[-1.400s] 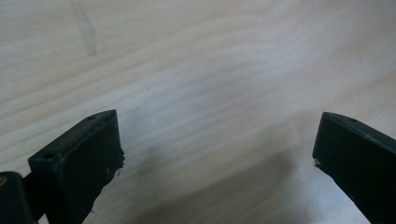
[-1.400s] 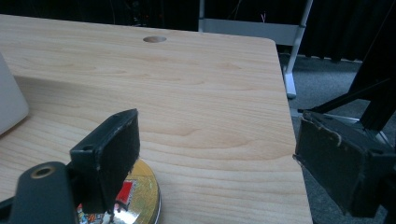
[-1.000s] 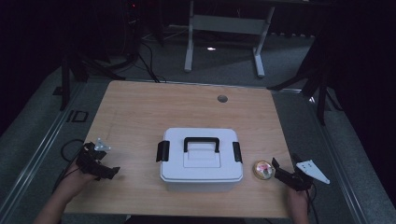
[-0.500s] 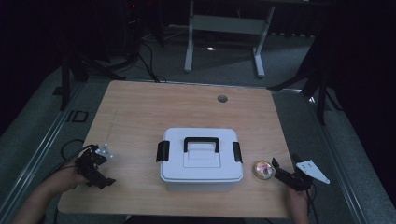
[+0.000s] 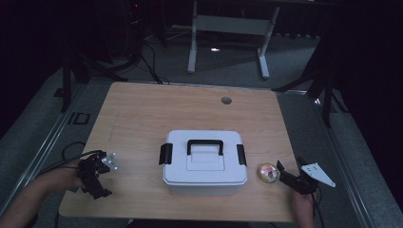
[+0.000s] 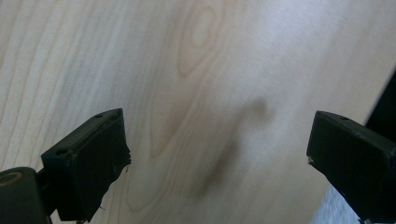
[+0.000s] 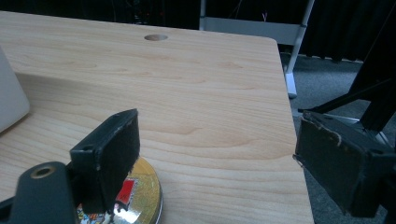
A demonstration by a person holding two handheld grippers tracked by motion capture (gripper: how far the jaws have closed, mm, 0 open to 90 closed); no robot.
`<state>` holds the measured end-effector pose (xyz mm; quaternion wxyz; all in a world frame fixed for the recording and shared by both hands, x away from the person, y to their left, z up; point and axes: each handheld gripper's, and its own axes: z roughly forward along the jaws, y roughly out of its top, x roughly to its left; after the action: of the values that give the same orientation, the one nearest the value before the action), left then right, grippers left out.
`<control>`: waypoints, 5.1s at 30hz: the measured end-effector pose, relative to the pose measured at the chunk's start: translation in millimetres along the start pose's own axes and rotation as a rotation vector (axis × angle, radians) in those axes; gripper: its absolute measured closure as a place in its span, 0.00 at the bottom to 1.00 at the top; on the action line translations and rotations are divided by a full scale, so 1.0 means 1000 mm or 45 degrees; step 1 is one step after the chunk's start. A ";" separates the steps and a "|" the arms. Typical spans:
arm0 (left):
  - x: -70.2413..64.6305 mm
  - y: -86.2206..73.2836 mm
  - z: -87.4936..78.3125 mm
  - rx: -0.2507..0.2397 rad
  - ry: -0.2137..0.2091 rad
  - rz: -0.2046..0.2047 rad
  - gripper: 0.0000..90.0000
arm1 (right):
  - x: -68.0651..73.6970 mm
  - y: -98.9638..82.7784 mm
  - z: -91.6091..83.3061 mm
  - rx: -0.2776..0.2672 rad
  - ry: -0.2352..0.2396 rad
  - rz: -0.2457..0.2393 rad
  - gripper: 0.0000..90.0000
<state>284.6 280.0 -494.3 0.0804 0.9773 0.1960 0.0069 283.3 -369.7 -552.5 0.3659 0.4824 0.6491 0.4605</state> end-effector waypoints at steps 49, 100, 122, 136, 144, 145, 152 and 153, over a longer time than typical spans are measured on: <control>-0.007 0.089 -0.101 0.120 -0.096 0.049 0.11 | 0.000 0.000 0.000 -0.001 0.000 -0.003 0.15; -0.018 0.207 -0.109 -0.105 -0.080 0.286 0.14 | -0.001 0.000 -0.001 -0.011 0.015 0.005 0.15; -0.020 0.257 -0.089 -0.066 -0.092 0.375 0.25 | -0.002 -0.001 -0.002 -0.012 0.032 0.014 0.15; -0.021 0.276 -0.080 0.013 -0.087 0.375 0.65 | -0.002 -0.001 -0.002 -0.013 0.041 0.019 0.15; -0.023 0.279 -0.080 0.057 -0.095 0.405 0.84 | -0.002 -0.001 -0.002 -0.012 0.042 0.019 0.15; -0.024 0.279 -0.080 0.060 -0.095 0.405 0.86 | -0.002 -0.001 -0.002 -0.012 0.042 0.018 0.15; -0.025 0.282 -0.080 0.096 -0.100 0.397 0.92 | -0.002 -0.001 -0.002 -0.011 0.043 0.017 0.15; -0.025 0.282 -0.080 0.094 -0.099 0.398 0.92 | -0.002 -0.001 -0.002 -0.011 0.043 0.017 0.15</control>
<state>365.6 25.9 -370.0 0.0499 0.9977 0.0386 -0.0259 282.1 -372.2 -552.5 0.3540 0.4771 0.6500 0.4738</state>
